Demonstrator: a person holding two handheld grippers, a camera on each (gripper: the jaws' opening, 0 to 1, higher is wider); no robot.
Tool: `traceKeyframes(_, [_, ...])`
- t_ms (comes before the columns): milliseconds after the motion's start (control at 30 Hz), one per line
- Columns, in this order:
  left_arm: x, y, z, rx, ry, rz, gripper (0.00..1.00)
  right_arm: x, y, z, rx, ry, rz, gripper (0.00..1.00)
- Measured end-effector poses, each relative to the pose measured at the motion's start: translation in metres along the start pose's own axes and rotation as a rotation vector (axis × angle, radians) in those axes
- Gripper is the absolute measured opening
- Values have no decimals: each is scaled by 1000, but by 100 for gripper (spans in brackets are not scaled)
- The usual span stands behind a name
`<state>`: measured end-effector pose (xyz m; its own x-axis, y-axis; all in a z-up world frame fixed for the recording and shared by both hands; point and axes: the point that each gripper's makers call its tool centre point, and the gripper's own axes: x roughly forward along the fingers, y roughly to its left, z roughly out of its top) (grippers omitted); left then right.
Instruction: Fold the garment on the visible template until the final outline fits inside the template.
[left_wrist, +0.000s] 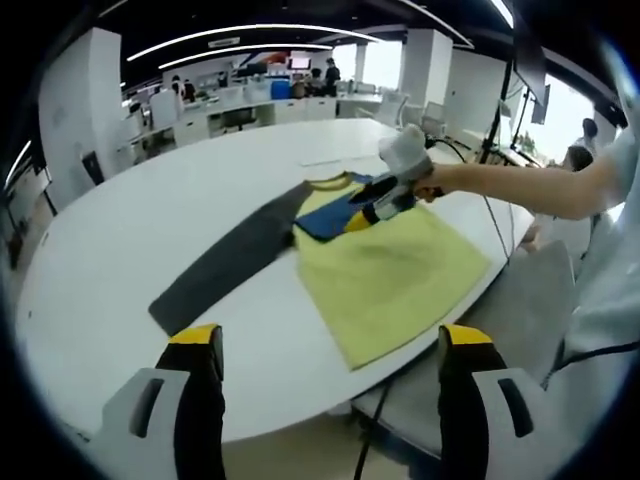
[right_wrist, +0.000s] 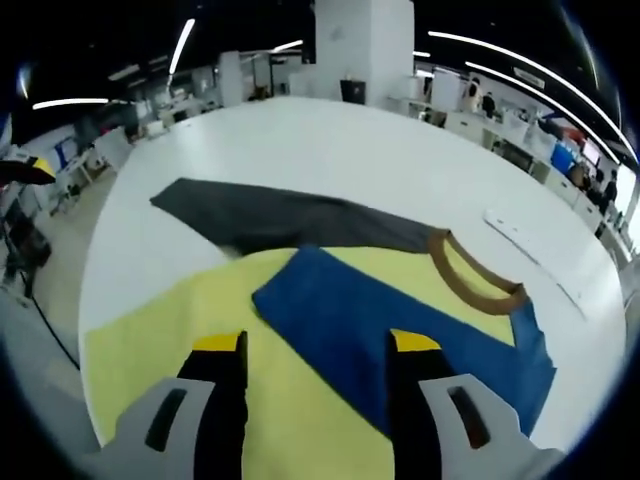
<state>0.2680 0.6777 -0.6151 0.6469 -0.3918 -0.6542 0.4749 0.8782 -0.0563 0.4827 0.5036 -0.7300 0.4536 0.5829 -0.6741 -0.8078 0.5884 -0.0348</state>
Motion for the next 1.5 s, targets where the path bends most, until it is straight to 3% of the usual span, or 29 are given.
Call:
traceKeyframes(167, [0, -4, 4, 2, -15, -4, 86, -16, -5, -3, -8, -16, -12, 71])
traceKeyframes(467, [0, -8, 5, 23, -17, -12, 87, -54, -13, -4, -21, -42, -53, 86])
traceKeyframes(733, [-1, -12, 9, 32, -33, -19, 89, -83, 6, -11, -34, -58, -44, 97])
traceKeyframes(900, [-1, -15, 9, 39, -33, -26, 89, -101, 13, -18, -61, -59, -66, 100])
traceKeyframes(1500, [1, -27, 18, 65, -44, -39, 90, -160, 32, -33, 14, -107, -81, 100])
